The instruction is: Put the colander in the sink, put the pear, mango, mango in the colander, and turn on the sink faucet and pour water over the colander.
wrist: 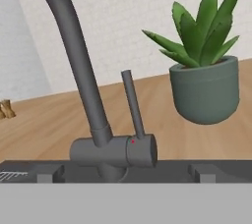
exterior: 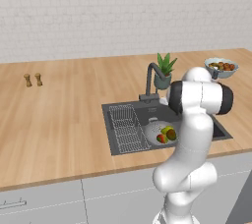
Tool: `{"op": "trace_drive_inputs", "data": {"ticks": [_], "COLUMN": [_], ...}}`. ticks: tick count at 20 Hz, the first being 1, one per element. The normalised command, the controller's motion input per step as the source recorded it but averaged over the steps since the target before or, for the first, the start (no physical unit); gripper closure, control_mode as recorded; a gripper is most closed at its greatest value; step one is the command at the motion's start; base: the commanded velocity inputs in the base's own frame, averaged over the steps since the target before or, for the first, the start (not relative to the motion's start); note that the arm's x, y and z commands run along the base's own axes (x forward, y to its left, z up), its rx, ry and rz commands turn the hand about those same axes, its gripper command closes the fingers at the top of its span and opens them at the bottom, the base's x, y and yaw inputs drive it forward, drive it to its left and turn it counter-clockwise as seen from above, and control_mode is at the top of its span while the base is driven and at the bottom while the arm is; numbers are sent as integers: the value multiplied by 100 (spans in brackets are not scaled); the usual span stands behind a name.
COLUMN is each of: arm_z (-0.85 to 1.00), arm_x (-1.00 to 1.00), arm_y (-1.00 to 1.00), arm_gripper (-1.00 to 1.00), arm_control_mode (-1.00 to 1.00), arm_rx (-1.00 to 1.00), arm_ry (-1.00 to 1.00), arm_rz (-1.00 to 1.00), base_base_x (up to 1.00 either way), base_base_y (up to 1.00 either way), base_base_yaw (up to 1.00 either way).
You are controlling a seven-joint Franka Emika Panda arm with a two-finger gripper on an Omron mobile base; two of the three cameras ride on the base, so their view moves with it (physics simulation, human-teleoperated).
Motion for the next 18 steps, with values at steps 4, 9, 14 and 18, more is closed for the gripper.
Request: {"op": "trace_drive_inputs", "data": {"ticks": [4,9,14,18], "arm_z": [0,0,0,-1], "arm_x": [28,28,28,17], "arm_y": [0,0,0,0], "arm_gripper": [-100,-100,-100,-100], "arm_control_mode": [-100,-100,-100,-100], "arm_rx": [0,0,0,0], "arm_ry": [0,0,0,0], "arm_rz": [-6,-3,-2,-2], "base_base_x": [0,0,0,0], "base_base_y": [0,0,0,0], "base_base_yaw": [0,0,0,0]}}
